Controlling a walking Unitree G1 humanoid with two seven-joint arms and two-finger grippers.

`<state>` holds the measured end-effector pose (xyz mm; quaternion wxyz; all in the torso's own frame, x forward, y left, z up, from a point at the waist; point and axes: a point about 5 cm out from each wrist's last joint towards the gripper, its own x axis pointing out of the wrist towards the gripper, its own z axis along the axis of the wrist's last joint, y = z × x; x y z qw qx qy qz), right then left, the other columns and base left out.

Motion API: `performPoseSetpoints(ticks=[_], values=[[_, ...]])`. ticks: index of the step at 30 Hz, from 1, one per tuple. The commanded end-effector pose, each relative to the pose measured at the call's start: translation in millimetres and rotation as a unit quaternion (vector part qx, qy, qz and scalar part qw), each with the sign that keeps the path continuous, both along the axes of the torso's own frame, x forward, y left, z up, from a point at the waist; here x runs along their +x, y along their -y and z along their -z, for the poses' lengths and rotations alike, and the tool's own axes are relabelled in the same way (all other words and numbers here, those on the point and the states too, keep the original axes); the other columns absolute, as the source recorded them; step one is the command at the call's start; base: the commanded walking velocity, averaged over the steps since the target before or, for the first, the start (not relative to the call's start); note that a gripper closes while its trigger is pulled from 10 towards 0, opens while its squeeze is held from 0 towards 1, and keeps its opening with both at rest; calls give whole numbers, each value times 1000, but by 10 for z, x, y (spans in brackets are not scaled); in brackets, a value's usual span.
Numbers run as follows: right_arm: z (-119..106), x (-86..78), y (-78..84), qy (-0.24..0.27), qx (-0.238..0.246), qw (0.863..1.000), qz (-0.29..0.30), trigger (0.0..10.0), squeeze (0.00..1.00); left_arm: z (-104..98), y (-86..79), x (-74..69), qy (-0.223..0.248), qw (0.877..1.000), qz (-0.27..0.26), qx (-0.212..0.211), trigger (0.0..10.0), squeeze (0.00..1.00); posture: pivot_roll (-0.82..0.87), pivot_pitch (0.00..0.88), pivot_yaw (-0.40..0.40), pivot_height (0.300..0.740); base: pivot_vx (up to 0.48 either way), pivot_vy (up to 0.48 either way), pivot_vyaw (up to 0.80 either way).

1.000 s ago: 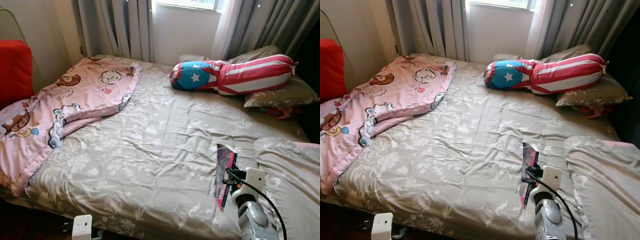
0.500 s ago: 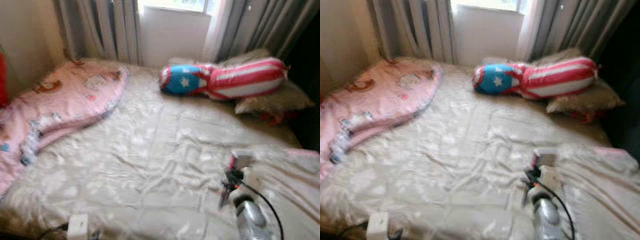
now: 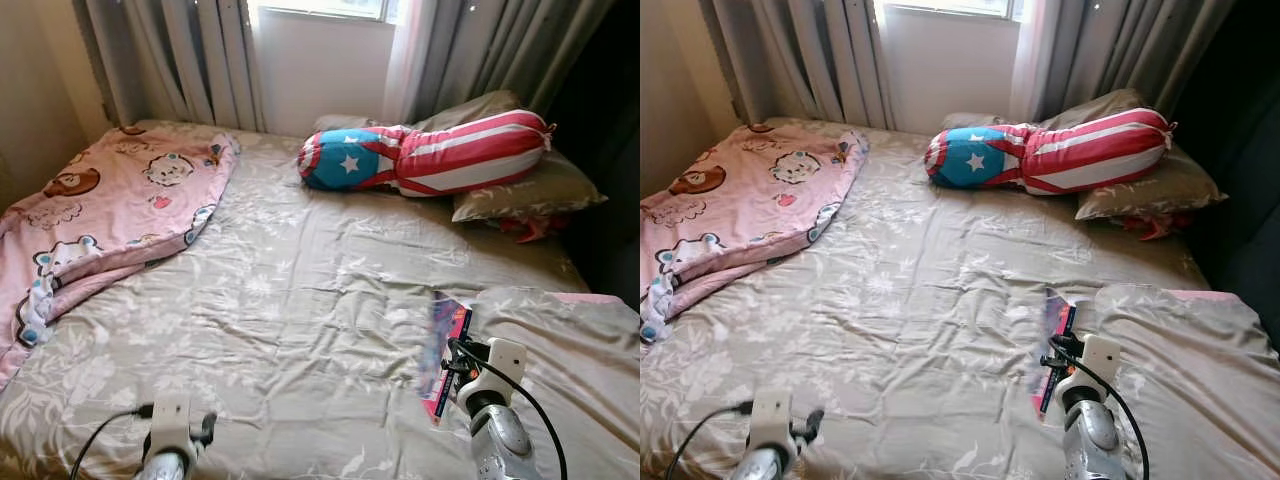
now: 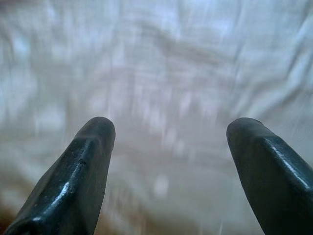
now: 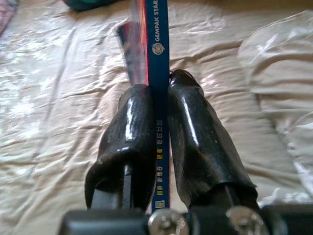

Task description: Clean up the room

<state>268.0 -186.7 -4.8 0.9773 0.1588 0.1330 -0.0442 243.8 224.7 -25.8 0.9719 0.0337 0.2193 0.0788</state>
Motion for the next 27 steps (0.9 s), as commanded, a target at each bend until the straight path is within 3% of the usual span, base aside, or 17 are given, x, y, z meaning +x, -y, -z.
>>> performPoseSetpoints(ticks=[1, 8, 17, 22, 27], values=[[-93, 89, -13, 23, 4, 1000, -2, 10000, 0, -204, 24, 184, 67, 998, 11, 3, 10000, 0, 6, 0, -62, 740, 0, 0, 0], [-141, 134, -95, 40, 19, 999, 0, 10000, 0, -574, 23, 391, 171, 984, 33, 25, 10000, 0, 9, 0, -16, 740, 0, 0, 0], [-274, 160, -82, 85, 36, 996, 5, 10000, 0, -623, -15, 229, 206, 978, 25, 30, 10000, 0, 22, 0, -30, 740, 0, 0, 0], [-341, 227, -96, 90, 25, 996, -6, 10000, 0, -780, -25, 267, 237, 971, 13, 27, 10000, 0, 40, 0, -67, 740, 0, 0, 0], [-346, 243, -79, 83, 15, 996, -18, 10000, 0, -852, 94, 264, 253, 967, 14, 13, 10000, 0, 43, 0, -84, 715, 0, 0, 0]])
